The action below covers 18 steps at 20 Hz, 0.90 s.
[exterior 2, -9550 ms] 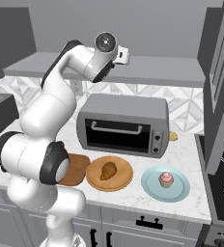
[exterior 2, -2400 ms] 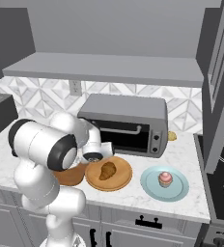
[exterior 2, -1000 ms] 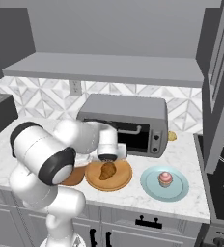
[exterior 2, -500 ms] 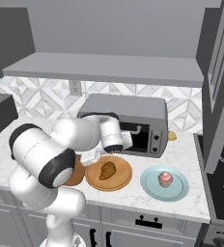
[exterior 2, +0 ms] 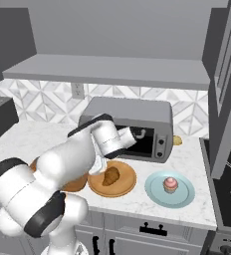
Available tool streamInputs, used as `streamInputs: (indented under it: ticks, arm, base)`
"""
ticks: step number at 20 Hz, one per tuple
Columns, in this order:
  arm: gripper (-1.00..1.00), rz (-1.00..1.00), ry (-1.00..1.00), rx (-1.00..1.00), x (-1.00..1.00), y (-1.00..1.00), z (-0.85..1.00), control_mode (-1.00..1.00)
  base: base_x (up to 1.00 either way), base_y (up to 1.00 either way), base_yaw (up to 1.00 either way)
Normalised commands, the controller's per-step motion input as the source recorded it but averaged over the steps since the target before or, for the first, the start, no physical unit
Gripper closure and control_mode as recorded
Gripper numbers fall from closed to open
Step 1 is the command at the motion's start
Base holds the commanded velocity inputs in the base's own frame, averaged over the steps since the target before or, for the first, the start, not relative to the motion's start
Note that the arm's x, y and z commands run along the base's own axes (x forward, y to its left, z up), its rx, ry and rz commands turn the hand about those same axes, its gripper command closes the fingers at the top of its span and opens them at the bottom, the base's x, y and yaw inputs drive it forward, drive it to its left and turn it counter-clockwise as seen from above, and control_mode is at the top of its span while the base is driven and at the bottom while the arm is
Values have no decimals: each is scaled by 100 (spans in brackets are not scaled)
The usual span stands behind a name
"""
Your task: From the different types of pastries on the counter, select a croissant and place it on the cutting board. Then retrieve a jar of jam from the cabinet and place it alongside the croissant on the cutting board.
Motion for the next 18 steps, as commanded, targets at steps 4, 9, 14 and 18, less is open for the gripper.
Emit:
streamInputs:
  ticks: [4,9,14,18]
  arm:
    - [-100,3,-38,-23,-6,0,26,-100]
    - [-100,15,-34,-23,0,-12,66,-100]
    - [-100,26,-22,-27,0,-31,20,-100]
    - [-100,33,-13,-28,0,-56,9,-100]
  base:
    - [0,0,0]
    - [0,0,0]
    - [0,0,0]
    - [0,0,0]
